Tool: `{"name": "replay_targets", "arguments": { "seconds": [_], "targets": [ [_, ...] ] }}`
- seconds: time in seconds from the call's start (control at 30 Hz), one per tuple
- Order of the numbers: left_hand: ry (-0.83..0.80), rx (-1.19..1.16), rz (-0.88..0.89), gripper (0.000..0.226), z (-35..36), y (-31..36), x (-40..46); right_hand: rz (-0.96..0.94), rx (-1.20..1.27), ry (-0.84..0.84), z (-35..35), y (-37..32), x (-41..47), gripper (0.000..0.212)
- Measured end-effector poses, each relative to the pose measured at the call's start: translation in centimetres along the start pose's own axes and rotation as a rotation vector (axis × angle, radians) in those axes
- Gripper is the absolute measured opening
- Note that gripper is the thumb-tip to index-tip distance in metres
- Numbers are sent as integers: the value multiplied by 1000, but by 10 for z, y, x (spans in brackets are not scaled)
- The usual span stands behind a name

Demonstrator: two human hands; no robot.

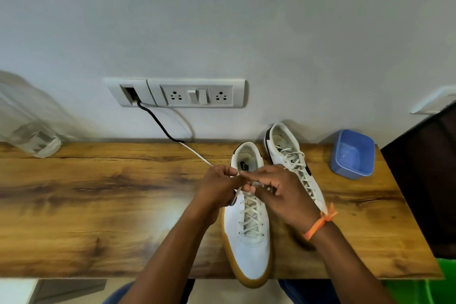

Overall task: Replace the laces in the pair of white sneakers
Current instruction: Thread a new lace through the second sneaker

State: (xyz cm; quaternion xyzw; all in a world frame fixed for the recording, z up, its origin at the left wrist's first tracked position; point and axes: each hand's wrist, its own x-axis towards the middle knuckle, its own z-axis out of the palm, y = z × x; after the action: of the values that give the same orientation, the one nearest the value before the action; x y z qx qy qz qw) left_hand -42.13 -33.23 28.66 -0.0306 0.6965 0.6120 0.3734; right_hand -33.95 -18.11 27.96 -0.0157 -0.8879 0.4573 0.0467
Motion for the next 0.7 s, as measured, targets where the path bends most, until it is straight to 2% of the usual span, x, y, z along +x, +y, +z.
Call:
{"name": "replay_targets", "arguments": {
  "seconds": [0.07, 0.17, 0.27, 0.4, 0.5, 0.6, 0.7],
  "targets": [
    [-34, 65, -19, 12, -6, 3, 0, 19, 8, 51, 0, 3, -2, 30],
    [-124, 55, -2, 9, -7, 8, -3, -3, -17, 119, 2, 5, -1, 38],
    [-183, 24, -11, 7, -6, 9, -4, -42, 64, 45, 5, 3, 1, 43],
    [-184, 30, -79, 11, -12, 7, -3, -15, 19, 105, 3, 8, -1, 23],
    [-203, 37, -1, 9, -14, 9, -2, 68, 3, 180, -2, 13, 0, 19],
    [-150, 90, 85, 11, -17, 9, 1, 119, 9, 139, -1, 15, 1, 18],
    [-126, 102, 95, 13, -22, 10, 2, 113, -21, 98, 1, 14, 0, 17]
  ]
}}
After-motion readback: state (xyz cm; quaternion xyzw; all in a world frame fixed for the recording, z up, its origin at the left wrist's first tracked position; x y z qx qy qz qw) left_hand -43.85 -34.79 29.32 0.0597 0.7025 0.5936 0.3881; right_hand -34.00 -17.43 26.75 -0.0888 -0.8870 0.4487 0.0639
